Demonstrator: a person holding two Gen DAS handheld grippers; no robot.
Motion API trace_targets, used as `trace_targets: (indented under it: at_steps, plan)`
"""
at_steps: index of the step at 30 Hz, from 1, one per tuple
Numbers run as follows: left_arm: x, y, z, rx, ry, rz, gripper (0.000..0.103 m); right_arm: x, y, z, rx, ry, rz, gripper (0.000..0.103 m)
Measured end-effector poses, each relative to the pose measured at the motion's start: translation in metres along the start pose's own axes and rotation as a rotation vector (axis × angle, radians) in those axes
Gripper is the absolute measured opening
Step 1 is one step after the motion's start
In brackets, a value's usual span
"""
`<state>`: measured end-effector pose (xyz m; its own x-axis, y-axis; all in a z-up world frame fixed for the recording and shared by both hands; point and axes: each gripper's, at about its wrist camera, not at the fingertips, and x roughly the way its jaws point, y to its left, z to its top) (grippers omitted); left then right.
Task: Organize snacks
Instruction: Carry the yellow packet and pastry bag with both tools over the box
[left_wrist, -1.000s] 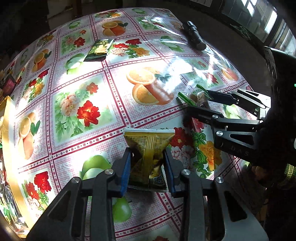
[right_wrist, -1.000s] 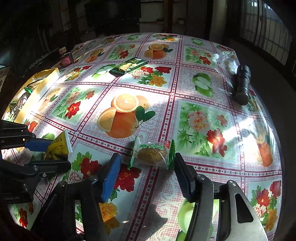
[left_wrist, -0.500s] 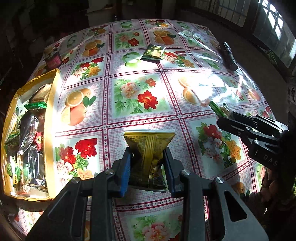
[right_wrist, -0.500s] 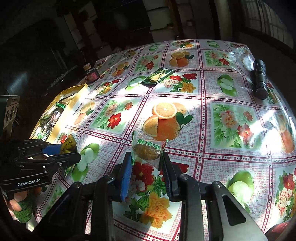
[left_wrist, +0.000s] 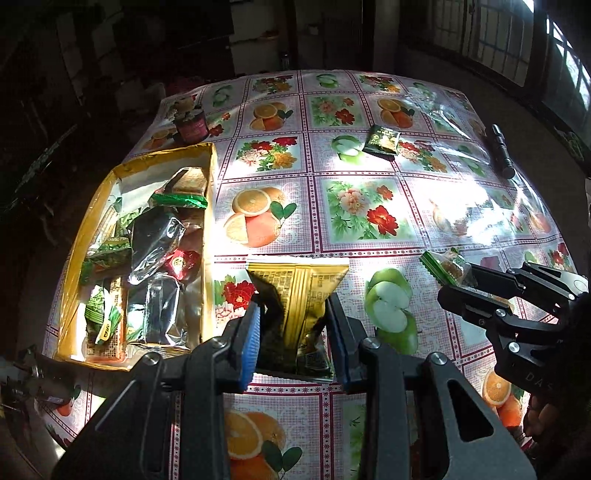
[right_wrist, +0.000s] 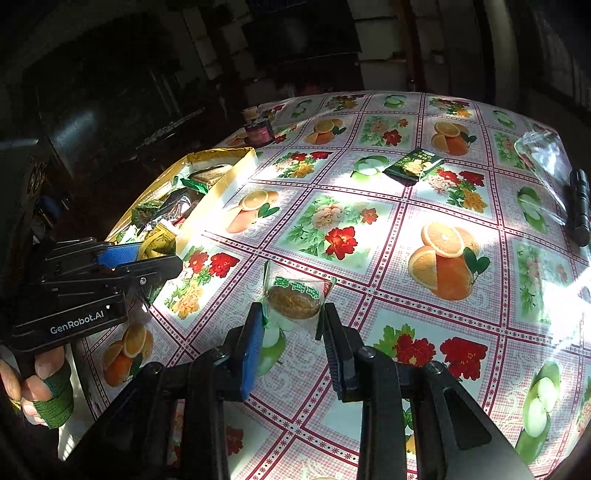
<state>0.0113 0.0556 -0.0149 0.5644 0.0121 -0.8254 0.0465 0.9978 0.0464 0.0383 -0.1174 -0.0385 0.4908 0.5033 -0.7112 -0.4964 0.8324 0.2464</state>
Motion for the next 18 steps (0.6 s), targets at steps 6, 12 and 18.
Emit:
trace_targets:
  at_steps: [6, 12, 18]
  plan:
    - [-0.007, 0.016, -0.004, -0.033, -0.015, 0.009, 0.035, 0.005, 0.02, 0.002, -0.036, 0.013, 0.02, 0.031]
    - [-0.019, 0.053, -0.004, -0.112, -0.042, 0.013, 0.035, 0.012, 0.047, 0.016, -0.075, 0.01, 0.074, 0.031]
    - [-0.024, 0.122, -0.01, -0.264, -0.041, 0.043, 0.035, 0.037, 0.088, 0.055, -0.112, -0.021, 0.174, 0.031]
